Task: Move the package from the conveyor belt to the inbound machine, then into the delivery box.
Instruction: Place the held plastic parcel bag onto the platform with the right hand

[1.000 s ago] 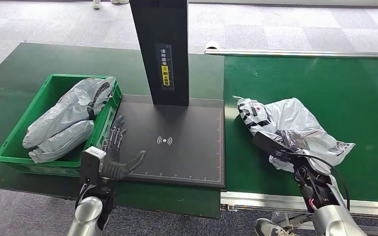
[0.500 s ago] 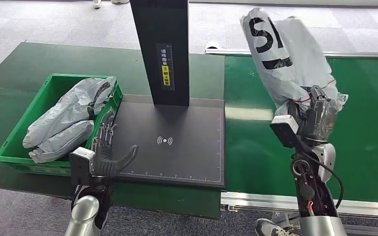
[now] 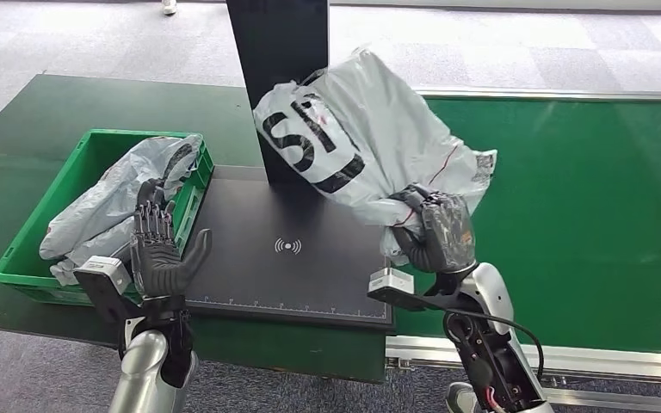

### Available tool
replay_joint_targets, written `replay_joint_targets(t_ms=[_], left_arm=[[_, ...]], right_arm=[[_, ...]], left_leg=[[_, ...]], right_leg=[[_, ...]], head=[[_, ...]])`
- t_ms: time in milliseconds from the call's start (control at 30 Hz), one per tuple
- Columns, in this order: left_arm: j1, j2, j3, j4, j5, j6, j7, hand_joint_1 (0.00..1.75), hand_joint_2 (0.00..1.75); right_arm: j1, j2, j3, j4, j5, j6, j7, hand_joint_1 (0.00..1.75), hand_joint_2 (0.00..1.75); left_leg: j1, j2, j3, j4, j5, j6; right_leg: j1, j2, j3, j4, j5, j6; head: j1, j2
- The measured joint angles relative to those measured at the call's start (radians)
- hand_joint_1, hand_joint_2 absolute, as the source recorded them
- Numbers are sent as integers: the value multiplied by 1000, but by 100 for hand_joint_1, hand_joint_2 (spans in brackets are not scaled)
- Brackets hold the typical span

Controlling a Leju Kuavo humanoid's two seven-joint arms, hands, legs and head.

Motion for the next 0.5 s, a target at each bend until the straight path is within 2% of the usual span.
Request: replay_joint_targets(t_ms=[133,267,367,500], left_arm=[[-11,0,3,3,-6,49,-16,0,175],[-22,0,2,11,-28,78,-24,0,175],[-30,0,-1,16,-30,83,-25,0,175],[-34,0,-1,20,-24,82,-24,0,175]], right_arm=[[-24,-16,142,132,126,154,70,175,175],[-63,-18,247,271,135,251,63,175,175],[-104,-17,307,351,128,285,37,175,175],[-160,-11,365,426,97,282,-8,175,175]], left_leg=[[0,0,0,0,0,0],[0,0,0,0,0,0],[0,0,1,0,0,0],[0,2,2,0,0,0]], right_leg=[[0,0,0,0,0,0],[0,0,0,0,0,0],[0,0,0,0,0,0],[0,1,1,0,0,0]], head=[[0,0],[0,0],[0,0],[0,0]])
